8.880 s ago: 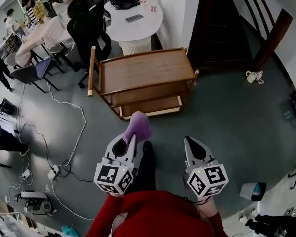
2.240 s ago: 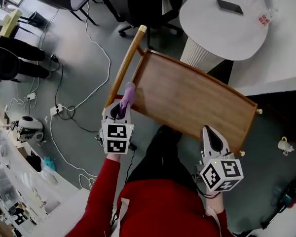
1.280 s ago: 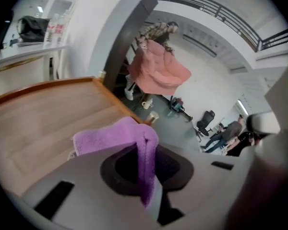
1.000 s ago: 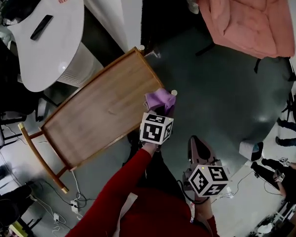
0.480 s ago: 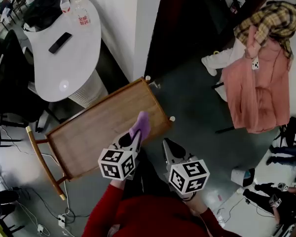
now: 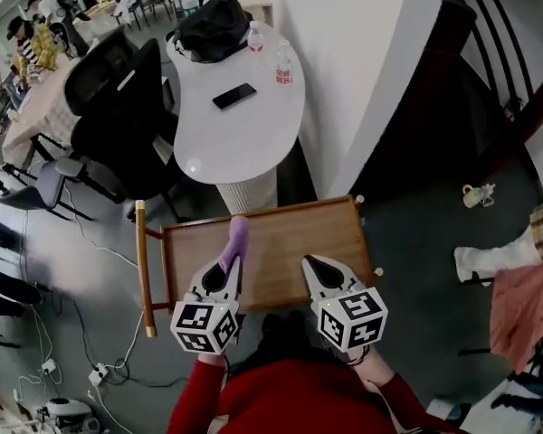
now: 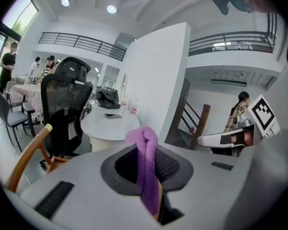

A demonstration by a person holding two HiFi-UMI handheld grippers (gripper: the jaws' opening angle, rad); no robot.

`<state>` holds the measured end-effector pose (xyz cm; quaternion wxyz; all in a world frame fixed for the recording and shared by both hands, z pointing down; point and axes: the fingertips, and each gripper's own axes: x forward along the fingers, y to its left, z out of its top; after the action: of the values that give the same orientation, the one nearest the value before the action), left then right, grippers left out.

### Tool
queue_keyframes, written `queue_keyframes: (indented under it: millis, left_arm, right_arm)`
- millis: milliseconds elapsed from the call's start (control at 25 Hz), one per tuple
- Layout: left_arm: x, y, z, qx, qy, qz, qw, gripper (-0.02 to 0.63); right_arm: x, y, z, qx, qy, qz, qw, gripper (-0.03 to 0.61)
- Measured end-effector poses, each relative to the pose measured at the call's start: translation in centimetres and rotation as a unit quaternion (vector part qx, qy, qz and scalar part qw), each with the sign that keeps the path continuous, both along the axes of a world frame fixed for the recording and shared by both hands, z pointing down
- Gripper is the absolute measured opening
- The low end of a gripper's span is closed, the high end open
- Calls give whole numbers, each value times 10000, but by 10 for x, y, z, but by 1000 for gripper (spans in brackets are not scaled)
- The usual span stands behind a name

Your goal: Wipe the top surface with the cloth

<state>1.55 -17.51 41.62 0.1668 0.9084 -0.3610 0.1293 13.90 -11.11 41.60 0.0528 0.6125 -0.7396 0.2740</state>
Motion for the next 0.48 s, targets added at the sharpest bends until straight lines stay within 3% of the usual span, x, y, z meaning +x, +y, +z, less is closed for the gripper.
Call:
queue_keyframes:
  millis: [240, 480]
  left_arm:
    - [-31, -4, -44, 585, 98, -209, 9980, 49]
    - [-12, -5, -85, 1329, 394, 14, 9903, 49]
  right_arm:
    - [-24, -22, -38, 520, 182, -356, 9978, 3]
    - [-22, -36, -73, 1110, 266, -474, 9923, 3]
